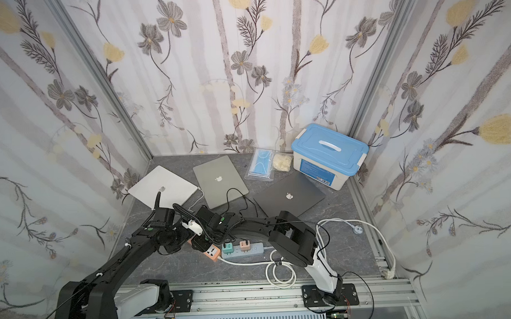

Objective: Unplug the laptop charger
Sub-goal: Remove the plug from the socket.

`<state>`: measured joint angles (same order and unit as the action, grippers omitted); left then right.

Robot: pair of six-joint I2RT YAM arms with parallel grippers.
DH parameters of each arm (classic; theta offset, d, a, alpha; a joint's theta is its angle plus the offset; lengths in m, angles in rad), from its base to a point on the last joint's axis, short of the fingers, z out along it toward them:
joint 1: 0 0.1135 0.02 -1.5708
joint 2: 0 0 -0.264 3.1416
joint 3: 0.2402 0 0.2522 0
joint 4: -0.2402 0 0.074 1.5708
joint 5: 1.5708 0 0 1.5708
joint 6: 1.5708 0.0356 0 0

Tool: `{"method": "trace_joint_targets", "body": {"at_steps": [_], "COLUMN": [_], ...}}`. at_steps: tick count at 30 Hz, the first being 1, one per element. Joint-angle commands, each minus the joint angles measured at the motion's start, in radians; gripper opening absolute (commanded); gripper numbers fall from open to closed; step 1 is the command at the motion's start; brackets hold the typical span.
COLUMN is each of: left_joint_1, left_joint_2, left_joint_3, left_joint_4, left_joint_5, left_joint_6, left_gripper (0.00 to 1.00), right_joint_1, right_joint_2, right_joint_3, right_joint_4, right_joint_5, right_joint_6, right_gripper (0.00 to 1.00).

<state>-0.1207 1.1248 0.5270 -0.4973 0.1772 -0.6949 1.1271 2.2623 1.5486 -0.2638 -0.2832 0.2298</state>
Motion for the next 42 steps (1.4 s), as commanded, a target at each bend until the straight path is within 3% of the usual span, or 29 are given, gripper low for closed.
{"method": "trace_joint_targets", "body": {"at_steps": [1,12,21,32,42], "left_joint_1": [0.001,-0.013,-0.03,-0.032,-0.078], "left_joint_2": [0.014,0.027,-0.019,-0.055,-0.023], "left_joint_3": [-0.004,-0.013,-0.05,-0.029,-0.029], "left_joint_4": [0.024,0.01,0.0,-0.042,-0.069], "left_joint_5": [0.002,-0.028,-0.036,-0.041,-0.115], "left_joint_6": [0.014,0.013,-0.033,-0.027,-0.028], "left_gripper": [0.74,0.74,0.73,0.73,0.68], "right_joint_1": [0.002,0.002,0.002,0.002,0.002], "right_joint_2": [0.0,-0.019,-0.013,-0.028,-0.048], "right_joint_3": [-0.004,-0.013,-0.025,-0.153,-0.15], "right_joint_4": [0.051,0.052,0.045,0.124,0.122], "right_joint_5": [0.016,0.068,0.101,0.109,0.13], "right_joint_6": [-0.009,-0.01,-0.009,-0.001,0.0], "right_gripper": [0.38,0.18,0.08,0.03,0.0]}}
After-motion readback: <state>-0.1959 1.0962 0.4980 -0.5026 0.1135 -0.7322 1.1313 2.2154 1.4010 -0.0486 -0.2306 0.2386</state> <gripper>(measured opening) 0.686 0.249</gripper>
